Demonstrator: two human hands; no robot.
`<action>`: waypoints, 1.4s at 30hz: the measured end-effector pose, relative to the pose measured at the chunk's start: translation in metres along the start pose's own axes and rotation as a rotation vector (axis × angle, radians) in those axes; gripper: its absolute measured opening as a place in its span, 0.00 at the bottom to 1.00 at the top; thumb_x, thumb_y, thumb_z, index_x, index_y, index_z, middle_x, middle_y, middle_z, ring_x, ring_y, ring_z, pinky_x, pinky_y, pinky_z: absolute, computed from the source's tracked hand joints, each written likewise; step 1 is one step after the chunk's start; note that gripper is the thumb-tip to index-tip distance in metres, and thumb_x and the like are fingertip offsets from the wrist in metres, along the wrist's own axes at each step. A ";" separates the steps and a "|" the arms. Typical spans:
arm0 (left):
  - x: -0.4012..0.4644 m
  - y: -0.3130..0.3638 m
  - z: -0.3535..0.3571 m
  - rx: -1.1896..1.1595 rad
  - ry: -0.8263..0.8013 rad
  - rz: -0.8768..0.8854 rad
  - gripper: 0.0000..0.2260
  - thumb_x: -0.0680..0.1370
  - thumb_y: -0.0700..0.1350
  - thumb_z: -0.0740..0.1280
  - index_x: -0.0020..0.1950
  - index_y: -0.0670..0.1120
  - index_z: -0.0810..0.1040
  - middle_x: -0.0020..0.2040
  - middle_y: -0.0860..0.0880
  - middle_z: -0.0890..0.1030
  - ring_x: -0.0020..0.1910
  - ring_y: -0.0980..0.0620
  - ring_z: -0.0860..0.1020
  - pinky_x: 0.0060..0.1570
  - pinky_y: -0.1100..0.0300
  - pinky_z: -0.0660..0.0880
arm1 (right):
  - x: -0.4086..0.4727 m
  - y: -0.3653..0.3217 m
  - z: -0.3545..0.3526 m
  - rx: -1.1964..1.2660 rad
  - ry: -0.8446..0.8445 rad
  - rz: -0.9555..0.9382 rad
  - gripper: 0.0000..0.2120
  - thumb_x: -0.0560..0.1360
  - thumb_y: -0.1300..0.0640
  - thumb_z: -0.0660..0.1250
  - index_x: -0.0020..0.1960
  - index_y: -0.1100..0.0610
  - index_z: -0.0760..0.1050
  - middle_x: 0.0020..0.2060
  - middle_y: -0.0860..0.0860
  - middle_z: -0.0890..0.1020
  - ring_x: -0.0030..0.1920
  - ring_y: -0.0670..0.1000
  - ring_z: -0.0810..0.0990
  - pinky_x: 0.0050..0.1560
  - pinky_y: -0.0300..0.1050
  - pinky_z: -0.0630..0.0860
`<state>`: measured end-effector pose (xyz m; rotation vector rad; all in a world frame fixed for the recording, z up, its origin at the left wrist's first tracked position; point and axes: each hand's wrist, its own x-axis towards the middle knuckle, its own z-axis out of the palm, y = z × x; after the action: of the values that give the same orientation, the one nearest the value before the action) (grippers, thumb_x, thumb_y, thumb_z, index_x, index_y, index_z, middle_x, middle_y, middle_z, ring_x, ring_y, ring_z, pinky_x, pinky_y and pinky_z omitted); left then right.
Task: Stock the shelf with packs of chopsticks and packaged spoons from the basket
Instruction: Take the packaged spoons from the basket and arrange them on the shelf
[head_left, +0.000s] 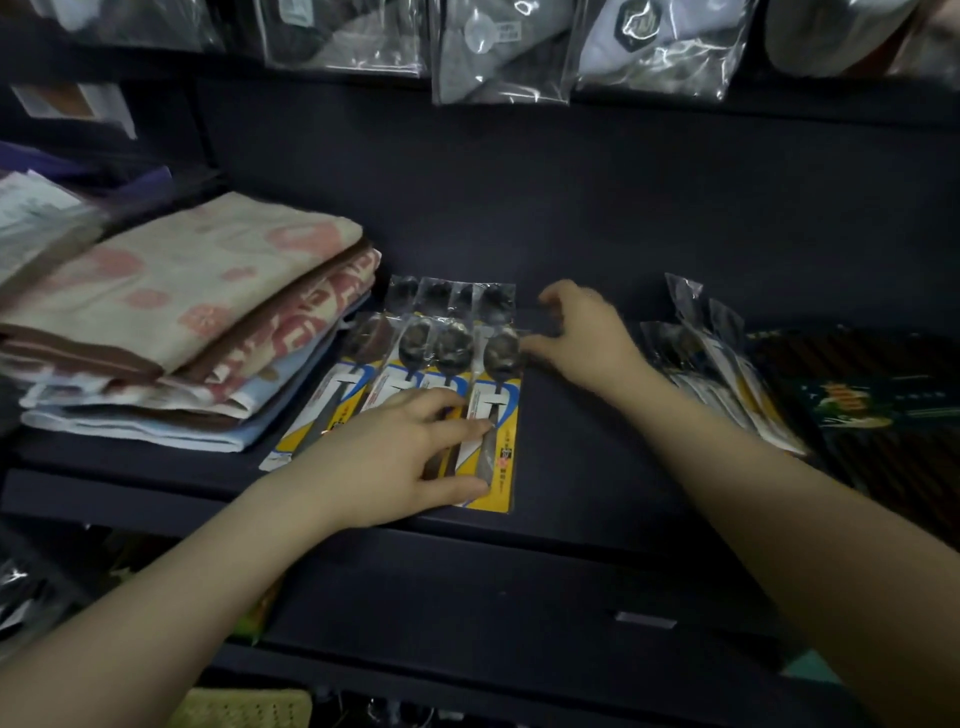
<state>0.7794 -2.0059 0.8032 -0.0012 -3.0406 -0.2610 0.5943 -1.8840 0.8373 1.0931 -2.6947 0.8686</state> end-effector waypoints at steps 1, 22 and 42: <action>0.000 0.000 -0.001 0.005 0.018 -0.001 0.43 0.60 0.77 0.34 0.68 0.62 0.64 0.70 0.55 0.63 0.68 0.54 0.63 0.65 0.58 0.66 | -0.002 0.008 -0.013 -0.082 0.031 -0.027 0.23 0.72 0.56 0.70 0.64 0.61 0.70 0.60 0.60 0.74 0.61 0.59 0.73 0.57 0.42 0.67; 0.087 0.088 -0.003 -0.222 0.131 0.135 0.27 0.70 0.65 0.53 0.58 0.50 0.75 0.58 0.51 0.74 0.55 0.51 0.75 0.58 0.52 0.72 | -0.051 0.088 -0.082 -0.011 0.011 0.291 0.15 0.80 0.62 0.54 0.60 0.65 0.75 0.58 0.63 0.79 0.58 0.63 0.76 0.53 0.50 0.73; 0.120 0.127 0.014 -0.163 -0.169 0.109 0.21 0.78 0.56 0.56 0.71 0.53 0.62 0.76 0.51 0.55 0.72 0.53 0.60 0.64 0.68 0.57 | -0.030 0.106 -0.102 0.055 -0.146 0.342 0.11 0.76 0.60 0.61 0.35 0.62 0.70 0.28 0.55 0.73 0.28 0.50 0.72 0.31 0.43 0.69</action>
<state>0.6594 -1.8795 0.8218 -0.2103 -3.1608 -0.5234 0.5341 -1.7486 0.8636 0.7391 -3.0544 0.9480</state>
